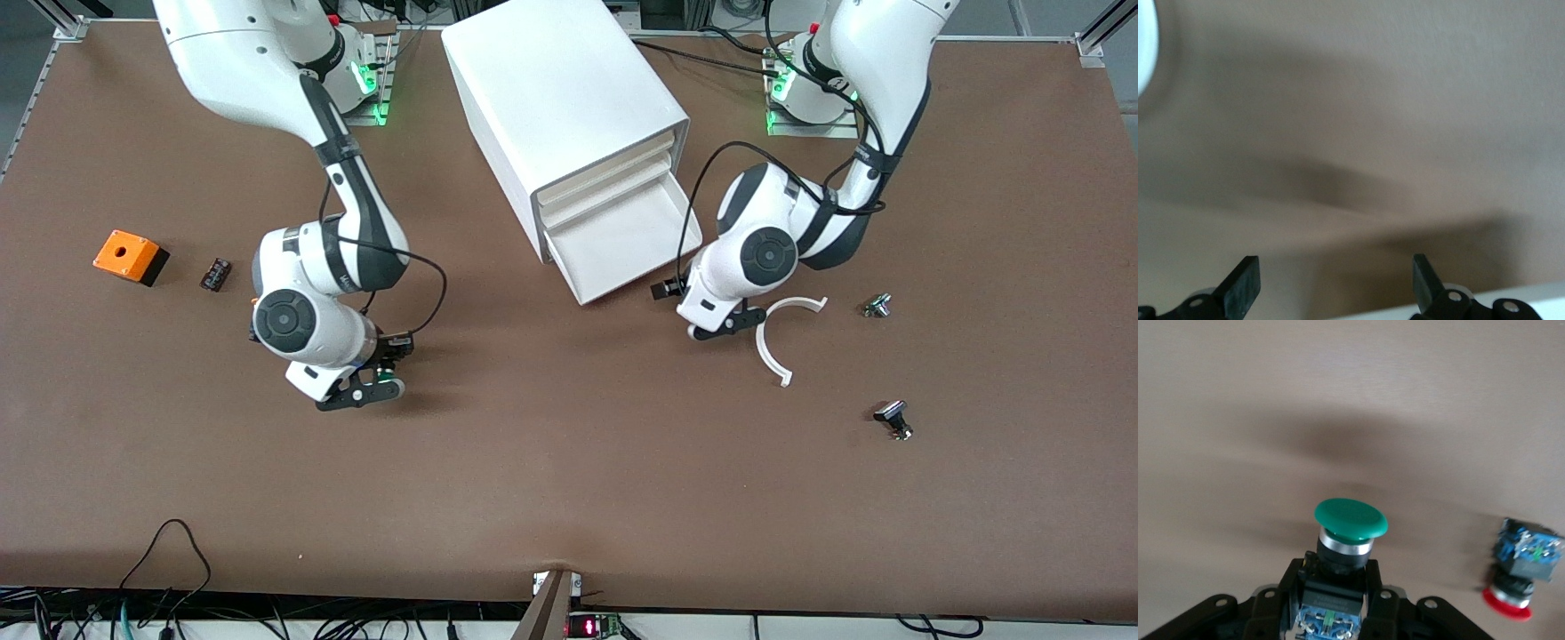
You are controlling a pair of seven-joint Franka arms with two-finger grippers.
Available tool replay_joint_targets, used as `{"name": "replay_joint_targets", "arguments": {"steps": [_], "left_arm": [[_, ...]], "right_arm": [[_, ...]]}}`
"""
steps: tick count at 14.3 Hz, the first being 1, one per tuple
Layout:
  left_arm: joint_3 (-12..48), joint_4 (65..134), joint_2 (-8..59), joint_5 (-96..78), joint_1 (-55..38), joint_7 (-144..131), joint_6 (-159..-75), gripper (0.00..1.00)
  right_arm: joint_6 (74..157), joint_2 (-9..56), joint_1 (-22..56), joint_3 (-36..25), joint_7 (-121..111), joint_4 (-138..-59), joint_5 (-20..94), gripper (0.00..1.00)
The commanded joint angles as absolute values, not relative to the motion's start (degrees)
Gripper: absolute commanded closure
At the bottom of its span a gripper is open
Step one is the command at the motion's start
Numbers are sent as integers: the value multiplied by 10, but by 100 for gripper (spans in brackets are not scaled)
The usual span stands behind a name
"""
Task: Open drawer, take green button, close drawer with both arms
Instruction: 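Carry the green button to the button row and set it down, then retract the right gripper while the left gripper pushes the drawer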
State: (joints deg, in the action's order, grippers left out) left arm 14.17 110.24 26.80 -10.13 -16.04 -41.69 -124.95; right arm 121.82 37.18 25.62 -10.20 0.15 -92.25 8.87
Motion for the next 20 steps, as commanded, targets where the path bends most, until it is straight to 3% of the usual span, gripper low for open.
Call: {"name": "replay_joint_targets", "arguments": {"steps": [1,5,6,7,8,9,20], "left_arm": [[156,1125,244,-107,-163,-439,-1257,0],[187,1165,246,-108,-158,-439,-1291,0],[198,1177,245,-109,-156,-439,-1309,0],[200,1180,246,-109,-156,-446,-1314,0],[200,1180,245,-109,-156,-454,-1313,0],[200,1178,242,-109,-156,-456,-1307,0],[196,1155,249,-99,-112,-451,-1332,0]], "right_arm": [[1279,364,240,-95,-31,-976,98,100],[1293,383,218,-95,-40,-978,98,100],[1293,383,217,-95,-40,-978,99,96],[1293,383,216,-95,-39,-977,100,75],[1294,383,217,-95,-33,-975,110,26],[1293,381,217,-95,-33,-972,115,0],[1204,201,219,-99,-21,-968,90,0]]}}
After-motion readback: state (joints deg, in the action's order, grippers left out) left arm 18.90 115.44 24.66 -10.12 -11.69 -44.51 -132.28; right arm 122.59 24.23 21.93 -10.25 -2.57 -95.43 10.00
